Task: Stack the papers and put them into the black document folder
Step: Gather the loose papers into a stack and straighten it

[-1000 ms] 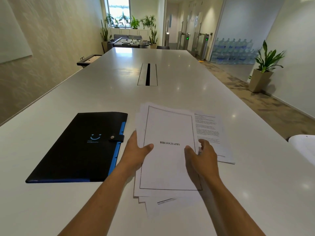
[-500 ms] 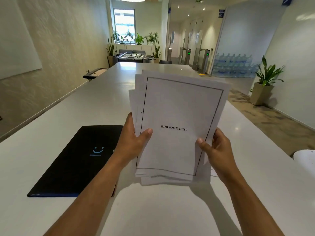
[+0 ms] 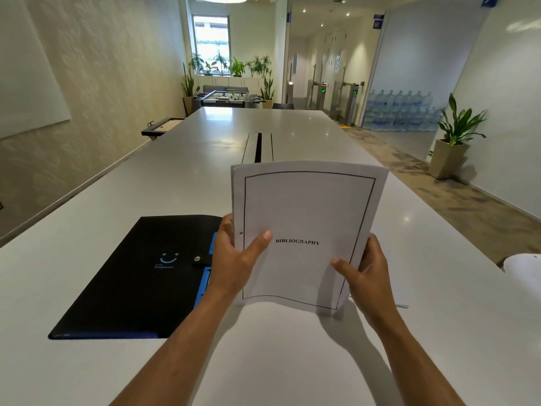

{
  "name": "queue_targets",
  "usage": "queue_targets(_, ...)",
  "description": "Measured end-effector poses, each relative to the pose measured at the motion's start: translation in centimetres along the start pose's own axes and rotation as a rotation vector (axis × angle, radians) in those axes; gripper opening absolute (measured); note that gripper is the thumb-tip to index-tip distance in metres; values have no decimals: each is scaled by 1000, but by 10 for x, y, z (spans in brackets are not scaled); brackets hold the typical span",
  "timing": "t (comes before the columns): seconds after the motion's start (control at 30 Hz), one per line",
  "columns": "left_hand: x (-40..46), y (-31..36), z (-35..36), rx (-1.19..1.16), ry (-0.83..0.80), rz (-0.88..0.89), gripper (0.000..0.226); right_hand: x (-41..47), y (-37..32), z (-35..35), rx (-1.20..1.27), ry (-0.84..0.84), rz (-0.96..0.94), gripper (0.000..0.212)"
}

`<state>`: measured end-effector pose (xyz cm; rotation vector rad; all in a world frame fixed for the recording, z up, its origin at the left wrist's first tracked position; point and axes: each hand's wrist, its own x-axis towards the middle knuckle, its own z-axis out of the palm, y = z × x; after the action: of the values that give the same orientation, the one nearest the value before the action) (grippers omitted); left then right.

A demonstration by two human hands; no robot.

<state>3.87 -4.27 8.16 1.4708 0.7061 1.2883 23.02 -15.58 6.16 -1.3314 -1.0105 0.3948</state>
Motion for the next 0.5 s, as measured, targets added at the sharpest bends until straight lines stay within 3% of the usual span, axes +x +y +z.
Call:
queue_targets(0.1,0,-6,2,31,17,-45,56,-1,2,6,-49,1,19,57)
queue_targets(0.27,7,-11,7,115,79,-3,44,4,2,11,-96,25,15,44)
queue_targets(0.37,12,-16,8,90,87,-72,41,9,5,9,-174,-24,56,40)
queue_targets(0.5,20,-31,5,13,29,-224,41,16,9,-1,-167,44,99,35)
